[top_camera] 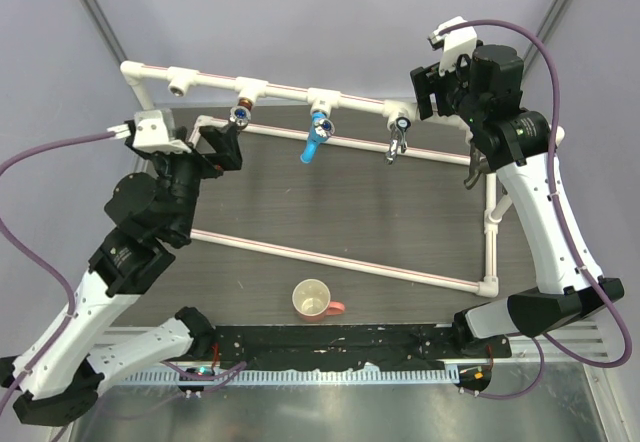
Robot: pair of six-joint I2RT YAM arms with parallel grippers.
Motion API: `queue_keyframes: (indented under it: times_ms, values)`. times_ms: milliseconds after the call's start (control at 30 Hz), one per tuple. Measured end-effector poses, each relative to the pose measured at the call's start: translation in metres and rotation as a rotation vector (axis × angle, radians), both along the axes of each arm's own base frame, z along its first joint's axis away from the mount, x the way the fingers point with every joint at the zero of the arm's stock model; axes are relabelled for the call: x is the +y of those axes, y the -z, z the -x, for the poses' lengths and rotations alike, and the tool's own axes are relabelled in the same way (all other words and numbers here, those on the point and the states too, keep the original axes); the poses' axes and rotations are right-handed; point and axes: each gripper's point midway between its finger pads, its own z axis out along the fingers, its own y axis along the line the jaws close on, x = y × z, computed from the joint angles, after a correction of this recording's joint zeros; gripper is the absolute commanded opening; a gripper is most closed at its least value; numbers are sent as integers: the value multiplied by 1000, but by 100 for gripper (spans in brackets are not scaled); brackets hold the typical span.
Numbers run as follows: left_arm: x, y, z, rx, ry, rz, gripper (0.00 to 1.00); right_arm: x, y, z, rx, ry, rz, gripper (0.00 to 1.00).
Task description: Install the water faucets
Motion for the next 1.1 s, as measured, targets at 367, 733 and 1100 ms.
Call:
queue_keyframes:
  times_ms: [367, 733, 1100]
  values:
    - [41, 29, -33, 85, -65, 247, 100, 0, 0, 0, 0, 0, 0, 82]
    - [24, 52, -56, 185, 47, 351, 100, 0, 0, 0, 0, 0, 0, 82]
    - [-2, 73, -81, 270, 134, 408, 99, 0, 0, -1, 0, 0, 1, 83]
